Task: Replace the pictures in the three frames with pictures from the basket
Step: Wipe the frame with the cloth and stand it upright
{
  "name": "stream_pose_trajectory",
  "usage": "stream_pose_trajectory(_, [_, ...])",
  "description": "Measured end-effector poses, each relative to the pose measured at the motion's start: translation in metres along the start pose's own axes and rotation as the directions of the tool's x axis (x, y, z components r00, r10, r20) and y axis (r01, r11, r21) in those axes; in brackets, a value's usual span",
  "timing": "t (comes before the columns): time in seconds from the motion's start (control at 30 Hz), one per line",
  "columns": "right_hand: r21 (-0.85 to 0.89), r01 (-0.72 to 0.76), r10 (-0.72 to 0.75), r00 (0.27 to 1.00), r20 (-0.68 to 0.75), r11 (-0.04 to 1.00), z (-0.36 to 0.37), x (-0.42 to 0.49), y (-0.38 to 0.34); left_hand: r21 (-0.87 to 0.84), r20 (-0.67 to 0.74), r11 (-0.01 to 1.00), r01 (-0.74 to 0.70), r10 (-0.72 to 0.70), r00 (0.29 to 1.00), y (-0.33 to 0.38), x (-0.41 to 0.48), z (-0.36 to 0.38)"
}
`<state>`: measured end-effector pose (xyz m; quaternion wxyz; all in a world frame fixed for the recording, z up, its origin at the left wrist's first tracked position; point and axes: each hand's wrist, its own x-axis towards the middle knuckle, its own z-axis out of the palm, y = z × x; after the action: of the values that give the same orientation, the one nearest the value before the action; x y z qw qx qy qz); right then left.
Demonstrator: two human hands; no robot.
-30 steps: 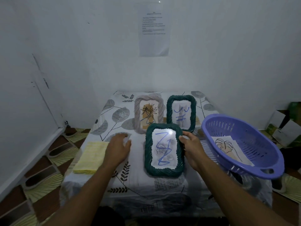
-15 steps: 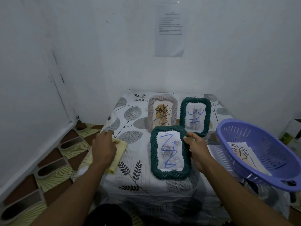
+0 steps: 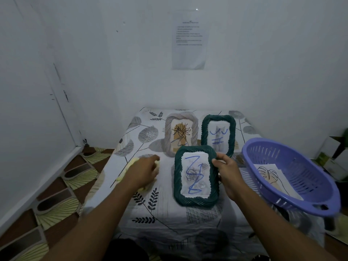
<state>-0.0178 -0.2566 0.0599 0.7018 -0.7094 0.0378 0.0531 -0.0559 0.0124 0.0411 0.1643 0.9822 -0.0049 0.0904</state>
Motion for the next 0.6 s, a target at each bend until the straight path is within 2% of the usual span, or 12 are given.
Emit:
stream_pose_trajectory(0.17, [0.012,-0.003,0.003,1.000,-0.025,1.000,-0.011,0.002,0.004,0.166,-0.127,0.964,0.209,-0.189,0.974,-0.014,-0.003,0.006])
stream_pose_trajectory(0.37, [0.018,-0.006,0.006,1.000,-0.013,1.000,-0.009,0.005,0.007,0.222,-0.089,0.843,0.490,-0.483,0.871,-0.040,-0.008,0.008])
stream_pose_trajectory(0.4, [0.018,-0.008,0.008,1.000,-0.016,1.000,-0.009,0.006,0.008,0.196,-0.082,0.846,0.496,-0.490,0.868,-0.042,-0.009,0.007])
stream_pose_trajectory(0.47, [0.013,-0.012,0.013,1.000,-0.022,1.000,-0.008,0.007,0.008,0.031,-0.084,0.888,0.459,-0.455,0.887,-0.041,-0.007,0.004])
stream_pose_trajectory(0.6, [0.001,0.012,-0.012,1.000,-0.018,1.000,-0.004,0.006,0.002,-0.380,-0.202,0.891,0.249,-0.342,0.918,-0.008,0.005,-0.025])
